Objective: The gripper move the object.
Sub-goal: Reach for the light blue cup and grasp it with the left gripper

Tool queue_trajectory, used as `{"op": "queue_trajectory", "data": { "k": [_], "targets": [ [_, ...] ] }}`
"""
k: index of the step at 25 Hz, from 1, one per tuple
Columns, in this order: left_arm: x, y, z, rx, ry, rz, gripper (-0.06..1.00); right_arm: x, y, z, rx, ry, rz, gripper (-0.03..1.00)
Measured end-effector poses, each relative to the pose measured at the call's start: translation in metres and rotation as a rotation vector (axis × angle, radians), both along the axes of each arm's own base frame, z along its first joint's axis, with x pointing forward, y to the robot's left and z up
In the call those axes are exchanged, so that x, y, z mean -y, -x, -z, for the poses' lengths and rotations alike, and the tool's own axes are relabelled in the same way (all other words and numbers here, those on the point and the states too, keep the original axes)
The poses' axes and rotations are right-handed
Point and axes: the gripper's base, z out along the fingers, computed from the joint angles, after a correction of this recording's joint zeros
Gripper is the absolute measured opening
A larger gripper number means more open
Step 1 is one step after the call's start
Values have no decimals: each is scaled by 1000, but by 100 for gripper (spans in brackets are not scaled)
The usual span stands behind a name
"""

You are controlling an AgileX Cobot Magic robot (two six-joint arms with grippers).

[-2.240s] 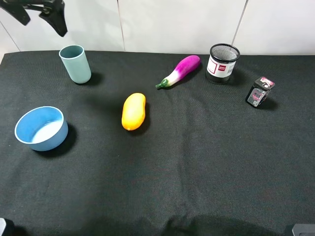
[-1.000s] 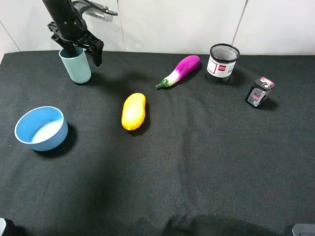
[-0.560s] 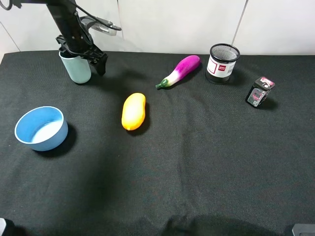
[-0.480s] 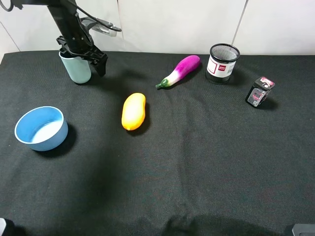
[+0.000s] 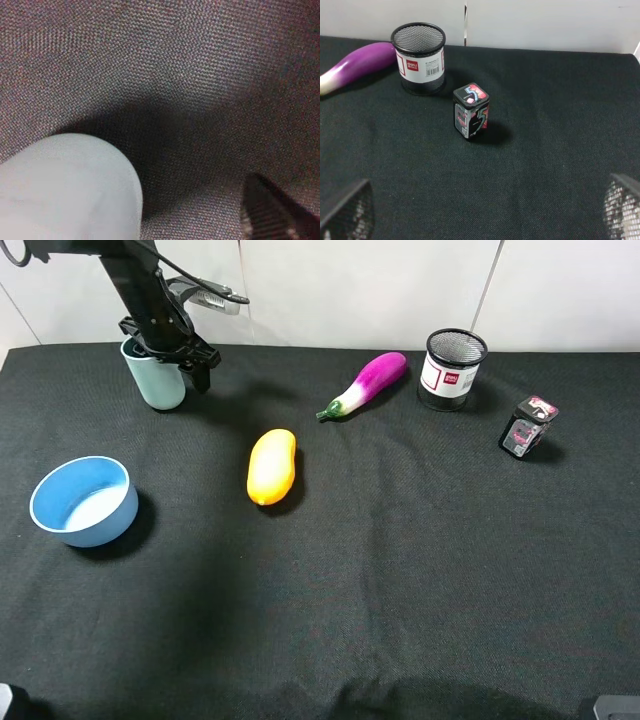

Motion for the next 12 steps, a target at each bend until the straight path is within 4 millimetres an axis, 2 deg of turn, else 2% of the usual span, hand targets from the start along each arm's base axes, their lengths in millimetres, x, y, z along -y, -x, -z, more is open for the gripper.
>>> {"op": "queue_trajectory", "data": {
  "k": [9, 12],
  "targets": [
    [-1, -1, 0, 7, -10, 4, 16, 0, 0, 0, 0, 1, 0, 69],
    [-1, -1, 0, 10, -12, 6, 14, 0, 0, 0, 0, -4, -3, 69]
  ]
}}
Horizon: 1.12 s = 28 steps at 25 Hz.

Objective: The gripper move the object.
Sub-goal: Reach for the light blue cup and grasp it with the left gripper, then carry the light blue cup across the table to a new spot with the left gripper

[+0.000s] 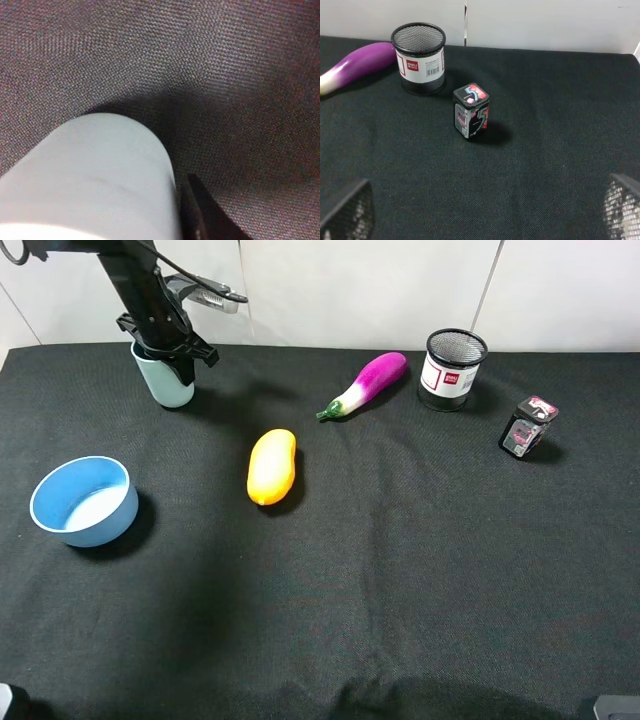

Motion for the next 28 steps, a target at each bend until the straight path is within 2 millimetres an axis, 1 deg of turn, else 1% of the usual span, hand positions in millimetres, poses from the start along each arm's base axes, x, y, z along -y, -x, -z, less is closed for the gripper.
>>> {"op": "queue_trajectory", "data": {
  "k": [8, 13, 21, 28],
  "targets": [
    [0, 0, 0, 0, 0, 0, 14, 0, 0, 0, 0, 1, 0, 69],
    [1, -1, -5, -3, 7, -2, 14, 0, 0, 0, 0, 1, 0, 69],
    [2, -6, -25, -8, 9, 0, 14, 0, 0, 0, 0, 5, 3, 69],
    [3, -9, -47, -20, 14, -31, 14, 0, 0, 0, 0, 5, 3, 69]
  ]
}}
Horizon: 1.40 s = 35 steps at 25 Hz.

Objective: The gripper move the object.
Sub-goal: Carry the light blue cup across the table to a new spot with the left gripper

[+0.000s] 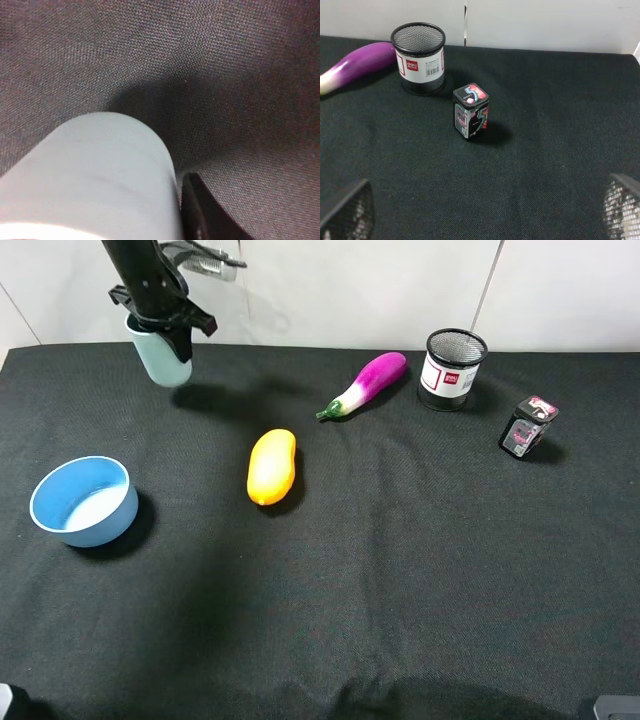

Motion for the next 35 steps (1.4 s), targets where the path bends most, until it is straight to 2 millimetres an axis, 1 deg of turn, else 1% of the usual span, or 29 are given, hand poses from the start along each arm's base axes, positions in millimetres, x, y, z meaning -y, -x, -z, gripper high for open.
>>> {"op": "queue_trajectory", "data": {
  "k": [3, 8, 18, 21, 27, 35],
  "targets": [
    [2, 0, -9, -6, 2, -9, 14, 0, 0, 0, 0, 0, 0, 69],
    [14, 2, -20, -9, 5, -4, 14, 0, 0, 0, 0, -5, -3, 69],
    [41, 9, -31, 6, 12, 30, 14, 0, 0, 0, 0, 0, 0, 69],
    [50, 14, -40, 21, 17, 50, 14, 0, 0, 0, 0, -5, -3, 69],
    [72, 28, -64, 80, -2, 93, 14, 0, 0, 0, 0, -4, -3, 69],
    [104, 49, -85, 120, 19, 161, 14, 0, 0, 0, 0, 1, 0, 69]
  ]
}}
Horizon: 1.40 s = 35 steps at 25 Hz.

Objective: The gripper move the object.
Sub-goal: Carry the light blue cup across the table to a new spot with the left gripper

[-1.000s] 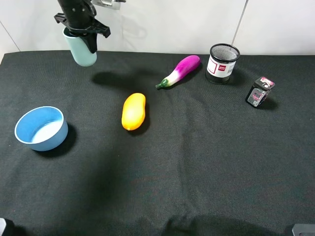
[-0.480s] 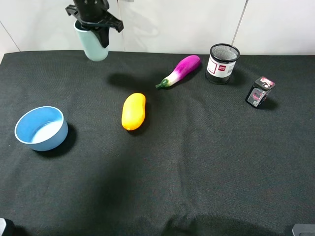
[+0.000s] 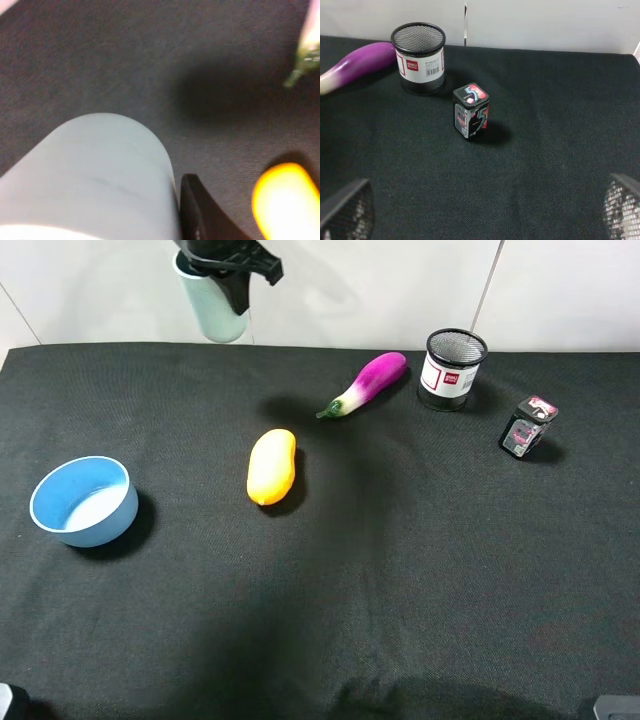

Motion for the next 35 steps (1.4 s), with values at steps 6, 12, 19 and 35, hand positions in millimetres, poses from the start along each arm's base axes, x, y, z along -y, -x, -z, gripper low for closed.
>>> {"op": "queue_trajectory", "data": {
  "k": [6, 12, 19, 35],
  "targets": [
    [25, 17, -11, 18, 15, 50, 14, 0, 0, 0, 0, -5, -3, 69],
    [44, 34, -17, 22, 23, 88, 14, 0, 0, 0, 0, -5, -3, 69],
    [61, 53, 4, -78, 34, 124, 14, 0, 0, 0, 0, -5, -3, 69],
    [128, 114, 8, -77, -3, 317, 14, 0, 0, 0, 0, -5, -3, 69]
  ]
}}
